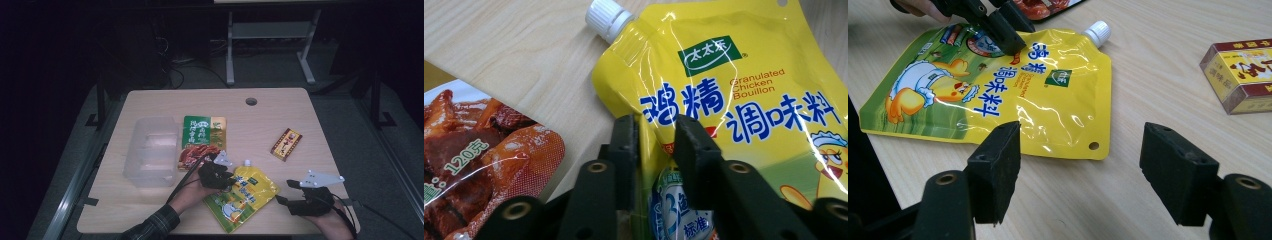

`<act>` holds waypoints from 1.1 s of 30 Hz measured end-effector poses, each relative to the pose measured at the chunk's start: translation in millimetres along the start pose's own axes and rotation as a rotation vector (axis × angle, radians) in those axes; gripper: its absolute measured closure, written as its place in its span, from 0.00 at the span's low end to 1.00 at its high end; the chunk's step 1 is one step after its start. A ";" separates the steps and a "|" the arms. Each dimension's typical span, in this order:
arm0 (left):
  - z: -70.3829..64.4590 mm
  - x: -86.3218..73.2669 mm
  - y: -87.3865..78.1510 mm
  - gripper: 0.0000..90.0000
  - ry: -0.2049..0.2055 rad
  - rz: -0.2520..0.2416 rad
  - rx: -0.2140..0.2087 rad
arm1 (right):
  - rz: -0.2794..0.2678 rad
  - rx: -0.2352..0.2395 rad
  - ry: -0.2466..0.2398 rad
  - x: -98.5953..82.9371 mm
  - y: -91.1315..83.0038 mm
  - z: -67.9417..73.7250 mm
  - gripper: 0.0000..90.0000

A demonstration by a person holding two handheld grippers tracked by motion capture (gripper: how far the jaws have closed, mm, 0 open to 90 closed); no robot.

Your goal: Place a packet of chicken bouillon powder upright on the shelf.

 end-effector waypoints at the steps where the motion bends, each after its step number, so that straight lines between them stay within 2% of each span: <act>1: 0.0 0.0 0.0 0.82 0.000 0.000 0.000 | 0.000 0.000 0.000 0.0 0.0 0.0 0.36; 4: 2.3 0.4 -0.4 0.88 0.001 0.012 0.003 | -0.002 -0.003 -0.001 0.2 -0.6 -1.0 0.36; 11: 2.6 1.3 -2.3 0.98 -0.005 -0.015 -0.003 | 0.001 -0.006 -0.001 -0.4 -0.9 -1.8 0.36; 12: 2.1 2.7 -3.3 0.98 -0.034 -0.047 -0.012 | 0.001 -0.004 0.002 -0.5 -1.3 -1.7 0.36; 15: 3.1 3.3 -6.2 0.98 -0.023 -0.059 -0.015 | 0.003 -0.003 0.007 -1.5 -1.2 -2.4 0.36; 16: 2.5 6.7 -10.1 0.98 -0.047 -0.086 -0.031 | 0.003 0.000 0.010 -1.7 -0.9 -2.2 0.36; 19: 1.9 9.7 -15.8 0.98 -0.066 -0.113 -0.046 | 0.004 0.004 0.009 -1.7 -0.9 -1.8 0.36; 20: 1.8 13.7 -23.4 0.98 -0.086 -0.144 -0.062 | -0.001 0.007 0.013 -1.0 -1.1 -1.0 0.35; 21: 1.9 15.8 -27.2 0.98 -0.087 -0.161 -0.065 | -0.002 0.009 0.016 -0.8 -1.0 -0.6 0.35; 27: 8.4 25.1 -48.6 0.98 -0.100 -0.238 -0.051 | -0.015 0.026 0.017 1.3 -0.3 1.6 0.34; 28: 11.7 28.2 -57.5 0.98 -0.101 -0.270 -0.046 | -0.023 0.039 0.032 2.3 0.5 3.3 0.31; 29: 11.7 28.2 -57.5 0.98 -0.101 -0.270 -0.046 | -0.023 0.039 0.032 2.3 0.5 3.3 0.31; 30: 13.5 31.2 -65.6 0.98 -0.109 -0.296 -0.049 | -0.024 0.054 0.039 2.6 2.2 4.3 0.28; 31: 14.5 32.2 -69.0 0.98 -0.108 -0.305 -0.052 | -0.018 0.064 0.050 2.4 3.9 5.4 0.26; 33: 15.3 33.4 -72.3 0.98 -0.111 -0.316 -0.054 | -0.010 0.071 0.040 2.6 7.5 6.2 0.25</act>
Point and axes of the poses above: each handheld gripper's, and its own axes: y roughly forward along the jaws, x roughly out of its top, z roughly to its left, the point moved 8 cm from there along y, roughly forward along the jaws, and after that the axes turned 9 degrees about x, right-handed, at the moved point
